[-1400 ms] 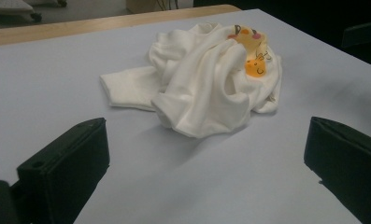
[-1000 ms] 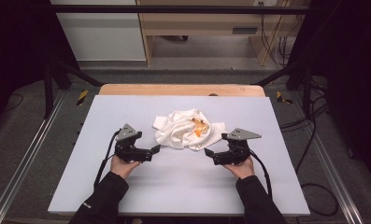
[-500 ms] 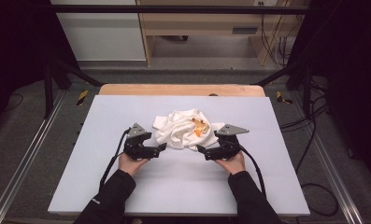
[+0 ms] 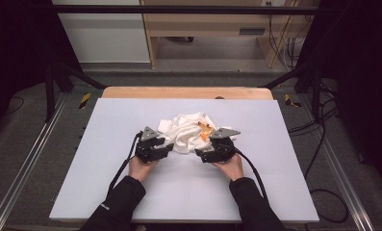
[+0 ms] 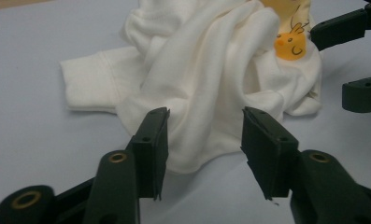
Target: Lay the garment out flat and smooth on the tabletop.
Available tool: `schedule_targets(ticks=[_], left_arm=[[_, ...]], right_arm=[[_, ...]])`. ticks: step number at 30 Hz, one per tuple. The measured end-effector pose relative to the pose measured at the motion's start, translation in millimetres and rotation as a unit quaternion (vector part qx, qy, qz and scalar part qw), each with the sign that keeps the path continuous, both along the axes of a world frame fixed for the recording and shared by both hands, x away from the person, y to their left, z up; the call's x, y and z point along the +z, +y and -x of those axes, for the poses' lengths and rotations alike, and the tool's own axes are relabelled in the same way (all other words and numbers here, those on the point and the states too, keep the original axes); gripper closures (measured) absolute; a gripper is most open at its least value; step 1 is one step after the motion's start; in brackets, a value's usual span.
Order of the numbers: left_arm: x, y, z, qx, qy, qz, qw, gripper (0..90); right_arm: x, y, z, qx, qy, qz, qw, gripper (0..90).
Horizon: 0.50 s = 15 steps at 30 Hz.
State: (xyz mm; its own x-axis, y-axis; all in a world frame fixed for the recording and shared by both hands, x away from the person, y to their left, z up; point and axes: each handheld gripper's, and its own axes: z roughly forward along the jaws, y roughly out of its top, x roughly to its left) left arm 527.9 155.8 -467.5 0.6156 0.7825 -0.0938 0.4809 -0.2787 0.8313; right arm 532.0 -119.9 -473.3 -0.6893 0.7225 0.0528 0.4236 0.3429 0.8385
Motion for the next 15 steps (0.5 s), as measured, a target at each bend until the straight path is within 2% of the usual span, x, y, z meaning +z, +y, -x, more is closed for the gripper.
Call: schedule_targets(ticks=[1,2,3,4,9,13,14,15], left_arm=[[-1.8,-1.3,-0.9,0.001,0.003,-0.004,1.0,55.5],[-4.5,-3.4,-2.0,0.006,0.006,-0.013,0.9999,60.0],[-4.5,-3.4,-2.0,0.006,0.006,-0.013,0.9999,62.3],[-5.4,-3.8,-2.3,0.007,0.008,-0.013,0.9999,62.3],[-7.6,-4.2,-3.2,0.014,0.012,-0.02,0.9996,74.3],[-8.9,-4.5,-3.8,0.014,0.015,-0.02,0.9996,81.6],[-8.6,-4.4,-3.6,0.014,0.015,-0.022,0.9995,84.5],[-8.6,-4.4,-3.6,0.014,0.015,-0.022,0.9995,85.6]], right_arm=[[-0.6,0.6,-0.3,-0.001,0.0,0.002,1.0,21.3],[-1.7,1.1,-1.3,-0.005,0.0,0.009,0.9999,25.0],[-1.7,1.1,-1.3,-0.005,0.0,0.009,0.9999,25.0],[-2.1,1.0,-1.3,-0.006,-0.001,0.011,0.9999,28.0],[-4.8,1.5,-2.0,-0.014,-0.006,0.028,0.9995,41.6],[-7.4,3.9,-0.8,-0.025,-0.021,0.056,0.9979,56.7],[-8.2,5.0,0.1,-0.028,-0.028,0.07,0.9968,65.1],[-8.2,5.0,0.1,-0.028,-0.028,0.07,0.9968,65.1]])
